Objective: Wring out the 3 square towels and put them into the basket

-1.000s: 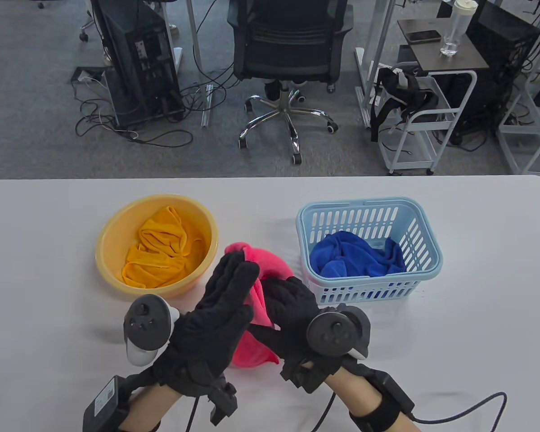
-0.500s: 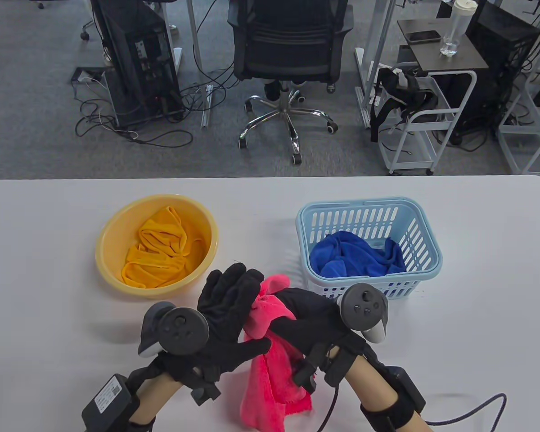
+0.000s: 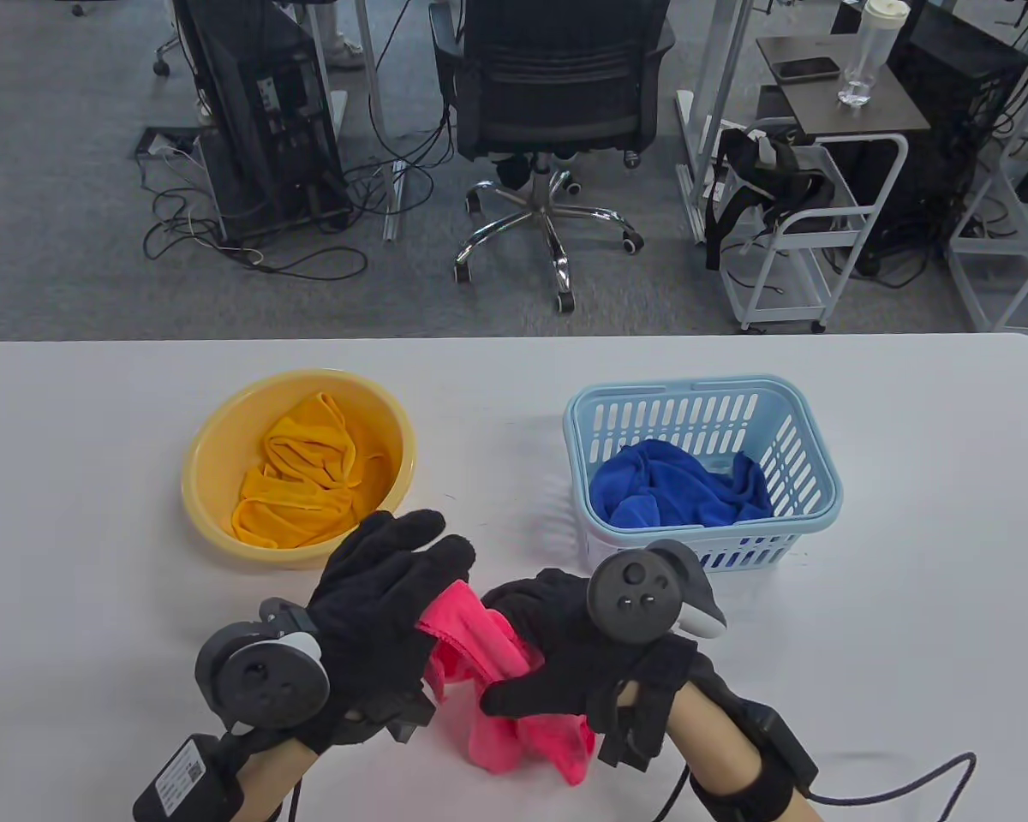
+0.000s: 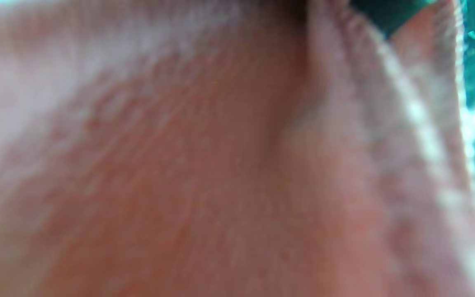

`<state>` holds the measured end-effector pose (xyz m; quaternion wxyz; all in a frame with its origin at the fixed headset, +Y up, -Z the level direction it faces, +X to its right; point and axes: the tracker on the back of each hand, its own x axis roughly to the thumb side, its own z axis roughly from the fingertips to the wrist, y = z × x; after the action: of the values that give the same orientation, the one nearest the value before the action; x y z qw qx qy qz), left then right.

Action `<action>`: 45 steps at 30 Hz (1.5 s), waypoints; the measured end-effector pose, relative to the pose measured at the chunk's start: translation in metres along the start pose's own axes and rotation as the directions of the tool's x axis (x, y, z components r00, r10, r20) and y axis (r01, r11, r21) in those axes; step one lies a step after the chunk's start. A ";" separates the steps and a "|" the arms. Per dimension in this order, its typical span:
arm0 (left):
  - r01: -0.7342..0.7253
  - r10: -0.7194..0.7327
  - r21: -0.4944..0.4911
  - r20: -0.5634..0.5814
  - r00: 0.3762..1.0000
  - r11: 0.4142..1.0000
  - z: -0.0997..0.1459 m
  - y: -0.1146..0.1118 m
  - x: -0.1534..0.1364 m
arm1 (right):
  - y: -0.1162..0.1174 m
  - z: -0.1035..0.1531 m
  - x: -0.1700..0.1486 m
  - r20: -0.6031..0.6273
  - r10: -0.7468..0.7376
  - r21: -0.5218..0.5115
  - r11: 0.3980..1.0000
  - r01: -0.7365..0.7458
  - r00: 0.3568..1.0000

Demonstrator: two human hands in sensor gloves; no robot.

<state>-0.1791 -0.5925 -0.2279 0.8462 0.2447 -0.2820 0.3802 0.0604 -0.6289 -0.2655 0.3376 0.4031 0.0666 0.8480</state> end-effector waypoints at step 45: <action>0.673 -0.631 0.336 -0.240 0.737 0.658 0.001 0.101 0.019 | -0.088 0.059 0.047 -0.425 0.501 -0.438 0.615 -0.656 0.754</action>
<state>-0.2478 -0.5241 -0.1950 0.8700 0.4778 -0.0472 0.1125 0.1283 -0.5418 -0.2306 0.1341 0.1694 -0.2770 0.9363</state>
